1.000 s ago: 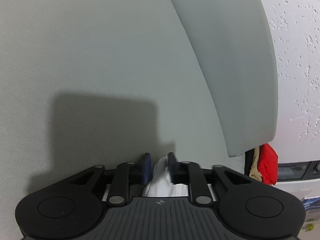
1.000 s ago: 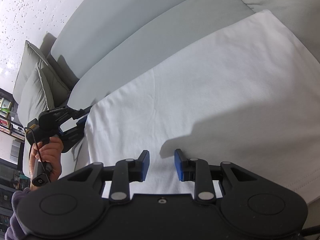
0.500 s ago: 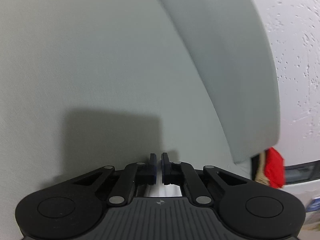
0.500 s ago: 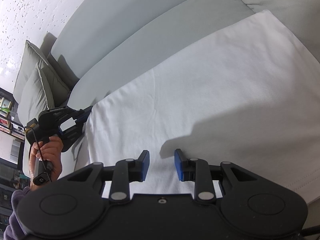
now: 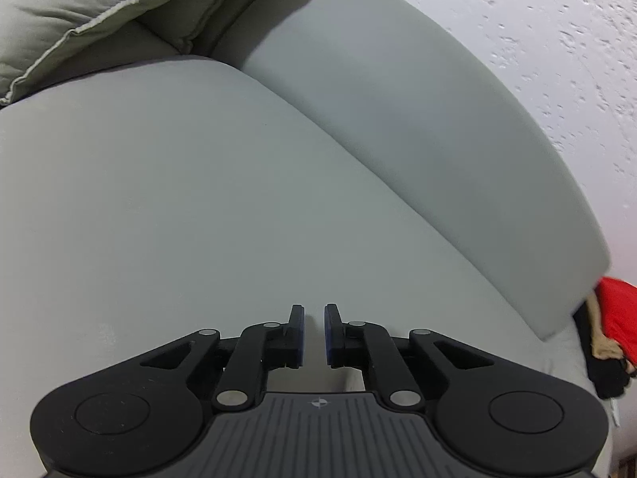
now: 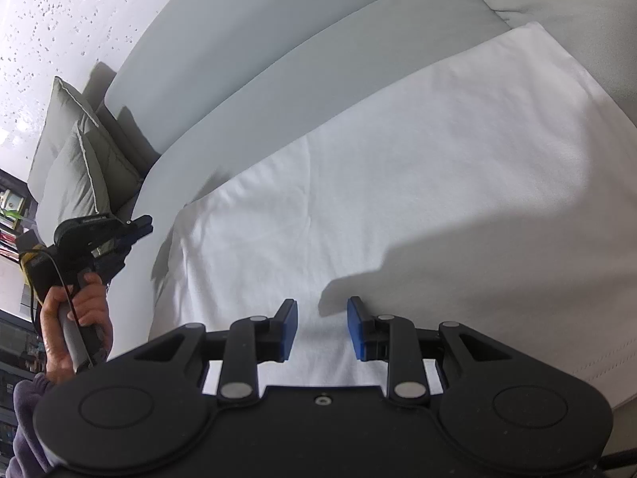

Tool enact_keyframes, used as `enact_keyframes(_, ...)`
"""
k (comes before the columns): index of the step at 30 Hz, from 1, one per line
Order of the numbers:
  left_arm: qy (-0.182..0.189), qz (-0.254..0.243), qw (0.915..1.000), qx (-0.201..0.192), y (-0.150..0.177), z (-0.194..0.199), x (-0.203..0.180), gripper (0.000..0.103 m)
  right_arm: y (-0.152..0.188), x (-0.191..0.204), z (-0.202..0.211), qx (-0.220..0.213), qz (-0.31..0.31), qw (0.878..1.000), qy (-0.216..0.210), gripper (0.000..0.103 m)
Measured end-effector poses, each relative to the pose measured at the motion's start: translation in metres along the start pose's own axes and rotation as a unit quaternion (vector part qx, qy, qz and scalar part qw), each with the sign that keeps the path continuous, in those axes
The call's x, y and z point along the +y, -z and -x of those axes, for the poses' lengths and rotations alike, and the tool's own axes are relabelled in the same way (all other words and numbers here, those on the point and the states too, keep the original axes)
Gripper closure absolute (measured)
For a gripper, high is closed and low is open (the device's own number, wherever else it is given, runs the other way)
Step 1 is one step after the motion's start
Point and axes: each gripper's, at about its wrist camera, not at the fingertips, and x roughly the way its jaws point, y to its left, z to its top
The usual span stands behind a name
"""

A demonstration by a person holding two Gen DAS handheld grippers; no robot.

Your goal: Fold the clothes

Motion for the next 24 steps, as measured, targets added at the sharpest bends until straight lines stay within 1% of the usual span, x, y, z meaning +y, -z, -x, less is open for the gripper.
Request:
enact_keyframes(1, 0.013, -0.017, 0.9998, 0.004, 0.003, 0.004, -0.009, 0.097, -0.001, 0.0, 0.004, -0.01, 0.002, 1.0, -0.003, 0.076)
enact_keyframes(3, 0.042, -0.073, 0.9963, 0.019, 0.02, 0.012, -0.034, 0.096, -0.003, 0.001, 0.012, -0.031, 0.008, 0.999, -0.011, 0.076)
enact_keyframes(4, 0.056, -0.103, 0.9927, 0.028, 0.029, 0.015, -0.048, 0.091, -0.005, 0.002, 0.016, -0.042, 0.011, 0.999, -0.014, 0.076)
enact_keyframes(5, 0.062, -0.135, 0.9879, 0.045, 0.041, 0.016, -0.06, 0.087, -0.01, 0.002, 0.018, -0.05, 0.016, 0.999, -0.014, 0.076)
enact_keyframes(6, 0.062, -0.169, 0.9814, 0.067, 0.055, 0.015, -0.073, 0.087, -0.016, 0.002, 0.019, -0.056, 0.02, 0.998, -0.013, 0.076)
enact_keyframes(7, 0.052, -0.193, 0.9759, 0.089, 0.067, 0.014, -0.08, 0.087, -0.022, 0.002, 0.02, -0.063, 0.025, 0.998, -0.012, 0.076)
enact_keyframes(9, 0.021, -0.228, 0.9645, 0.132, 0.091, 0.011, -0.089, 0.086, -0.032, -0.006, 0.015, -0.061, 0.006, 0.998, -0.006, 0.076)
enact_keyframes(10, 0.004, -0.235, 0.962, 0.139, 0.098, 0.015, -0.089, 0.087, -0.036, -0.012, 0.012, -0.054, -0.007, 0.999, -0.003, 0.076)
enact_keyframes(11, -0.015, -0.237, 0.9616, 0.138, 0.102, 0.022, -0.087, 0.086, -0.039, -0.018, 0.011, -0.049, -0.018, 0.999, 0.007, 0.076)
enact_keyframes(13, -0.054, -0.235, 0.9606, 0.139, 0.108, 0.042, -0.072, 0.086, -0.034, -0.029, 0.017, -0.052, -0.023, 0.998, 0.036, 0.078)
enact_keyframes(14, -0.077, -0.238, 0.9578, 0.141, 0.109, 0.054, -0.063, 0.086, -0.03, -0.034, 0.024, -0.058, -0.024, 0.997, 0.044, 0.082)
enact_keyframes(15, -0.101, -0.241, 0.9547, 0.142, 0.109, 0.064, -0.053, 0.086, -0.026, -0.039, 0.032, -0.062, -0.025, 0.996, 0.054, 0.089)
enact_keyframes(16, -0.128, -0.247, 0.9503, 0.139, 0.109, 0.076, -0.045, 0.086, -0.022, -0.042, 0.041, -0.065, -0.025, 0.995, 0.074, 0.089)
enact_keyframes(17, -0.156, -0.255, 0.9447, 0.135, 0.111, 0.088, -0.039, 0.084, -0.018, -0.045, 0.05, -0.069, -0.024, 0.993, 0.096, 0.089)
enact_keyframes(18, -0.189, -0.266, 0.9364, 0.129, 0.113, 0.098, -0.032, 0.084, -0.015, -0.052, 0.058, -0.072, -0.028, 0.991, 0.113, 0.084)
enact_keyframes(19, -0.226, -0.279, 0.9256, 0.12, 0.117, 0.107, -0.025, 0.084, -0.012, -0.058, 0.066, -0.075, -0.032, 0.988, 0.129, 0.083)
enact_keyframes(20, -0.244, -0.28, 0.9216, 0.114, 0.118, 0.117, -0.017, 0.083, -0.009, -0.065, 0.073, -0.077, -0.037, 0.986, 0.146, 0.08)
enact_keyframes(21, -0.242, -0.267, 0.9264, 0.111, 0.119, 0.128, -0.009, 0.084, -0.006, -0.072, 0.081, -0.08, -0.041, 0.983, 0.162, 0.077)
enact_keyframes(22, -0.235, -0.249, 0.9333, 0.108, 0.119, 0.139, -0.003, 0.086, -0.003, -0.079, 0.088, -0.082, -0.046, 0.979, 0.178, 0.072)
enact_keyframes(24, -0.221, -0.243, 0.9395, 0.097, 0.124, 0.141, -0.016, 0.085, 0.003, -0.092, 0.106, -0.102, -0.069, 0.98, 0.156, 0.071)
